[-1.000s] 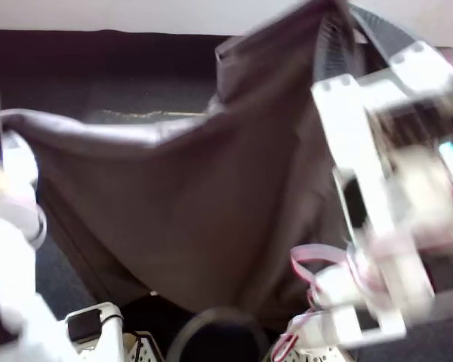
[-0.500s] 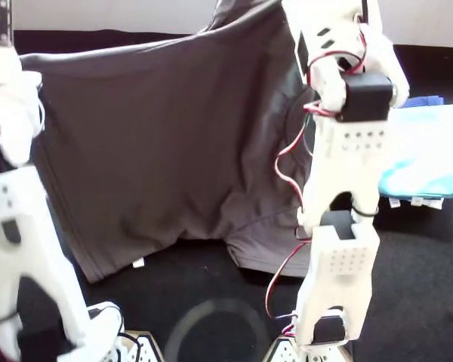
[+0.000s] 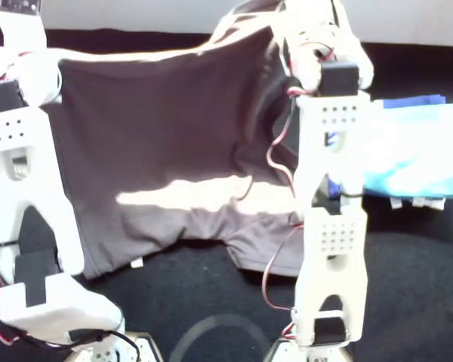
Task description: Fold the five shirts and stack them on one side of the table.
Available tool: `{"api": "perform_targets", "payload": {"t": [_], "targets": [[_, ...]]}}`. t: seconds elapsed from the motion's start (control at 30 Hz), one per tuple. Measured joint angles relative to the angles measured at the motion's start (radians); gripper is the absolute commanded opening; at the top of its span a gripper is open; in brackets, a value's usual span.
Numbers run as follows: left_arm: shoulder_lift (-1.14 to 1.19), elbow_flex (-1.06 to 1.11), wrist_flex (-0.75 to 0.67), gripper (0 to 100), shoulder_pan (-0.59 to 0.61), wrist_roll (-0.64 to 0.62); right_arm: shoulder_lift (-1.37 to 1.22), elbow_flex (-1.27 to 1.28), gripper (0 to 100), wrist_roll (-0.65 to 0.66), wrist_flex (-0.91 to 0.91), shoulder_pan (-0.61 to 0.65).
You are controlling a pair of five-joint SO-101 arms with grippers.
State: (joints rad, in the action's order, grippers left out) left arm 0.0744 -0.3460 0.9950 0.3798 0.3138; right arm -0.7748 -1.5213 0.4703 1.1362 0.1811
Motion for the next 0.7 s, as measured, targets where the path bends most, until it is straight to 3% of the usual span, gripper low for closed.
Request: {"api": "perform_targets", "payload": {"t": [0.53,0.7], "targets": [[0.325,-0.078,0.006,1,-0.005,-0.002,-0.216,0.048,0.6,0.000,0.003,0.014],[0.333,-0.078,0.014,1,-0.005,-0.002,-0.239,0.078,0.6,0.000,-0.124,0.015]]}}
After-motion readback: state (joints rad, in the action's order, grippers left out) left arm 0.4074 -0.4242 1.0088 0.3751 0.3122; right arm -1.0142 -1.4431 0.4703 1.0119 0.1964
